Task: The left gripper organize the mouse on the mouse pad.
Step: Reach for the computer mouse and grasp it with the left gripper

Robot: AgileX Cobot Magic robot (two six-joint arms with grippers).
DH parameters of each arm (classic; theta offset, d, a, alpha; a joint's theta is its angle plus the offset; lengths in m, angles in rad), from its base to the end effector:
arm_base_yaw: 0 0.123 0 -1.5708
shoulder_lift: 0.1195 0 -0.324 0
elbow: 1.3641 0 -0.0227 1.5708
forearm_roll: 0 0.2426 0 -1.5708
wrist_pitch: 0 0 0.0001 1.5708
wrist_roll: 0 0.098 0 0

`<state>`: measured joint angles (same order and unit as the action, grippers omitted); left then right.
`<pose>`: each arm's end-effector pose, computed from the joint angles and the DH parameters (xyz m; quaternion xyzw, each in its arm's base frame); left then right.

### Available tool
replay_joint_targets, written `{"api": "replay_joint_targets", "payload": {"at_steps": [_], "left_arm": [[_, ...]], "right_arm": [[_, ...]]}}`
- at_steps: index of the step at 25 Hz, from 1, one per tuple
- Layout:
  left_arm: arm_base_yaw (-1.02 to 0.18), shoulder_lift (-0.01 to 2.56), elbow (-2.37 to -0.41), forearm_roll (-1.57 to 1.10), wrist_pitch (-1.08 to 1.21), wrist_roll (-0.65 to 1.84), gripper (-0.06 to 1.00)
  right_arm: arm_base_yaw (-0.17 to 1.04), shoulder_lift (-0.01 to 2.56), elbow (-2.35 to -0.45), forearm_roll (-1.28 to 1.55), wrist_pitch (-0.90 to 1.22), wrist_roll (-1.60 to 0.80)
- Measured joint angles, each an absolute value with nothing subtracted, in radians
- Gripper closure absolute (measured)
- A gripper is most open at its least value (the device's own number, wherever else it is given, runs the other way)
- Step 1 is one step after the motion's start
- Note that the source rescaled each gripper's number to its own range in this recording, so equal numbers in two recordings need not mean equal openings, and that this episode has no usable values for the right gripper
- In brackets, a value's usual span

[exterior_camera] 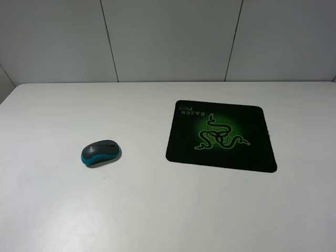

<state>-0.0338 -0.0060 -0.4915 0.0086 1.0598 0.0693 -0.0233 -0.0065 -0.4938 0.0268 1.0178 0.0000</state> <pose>-0.0450 0.0023 0.2676 0.0438 0.8525 0.0135 0.5207 -0.0435 0.0033 0.2719 0.0096 0.8416 0.0071 0.5399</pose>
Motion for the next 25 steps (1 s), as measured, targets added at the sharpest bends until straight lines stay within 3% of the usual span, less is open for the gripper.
{"api": "replay_joint_targets", "payload": {"at_steps": [18,25], "left_arm": [[-0.034,-0.006,-0.495,0.009,1.068,0.069,-0.06],[-0.034,0.113,-0.642,0.009,1.179,0.069,-0.05]], "right_arm": [[-0.023,-0.006,-0.494,0.027,1.018,0.000],[-0.023,-0.006,-0.494,0.027,1.018,0.000]]}}
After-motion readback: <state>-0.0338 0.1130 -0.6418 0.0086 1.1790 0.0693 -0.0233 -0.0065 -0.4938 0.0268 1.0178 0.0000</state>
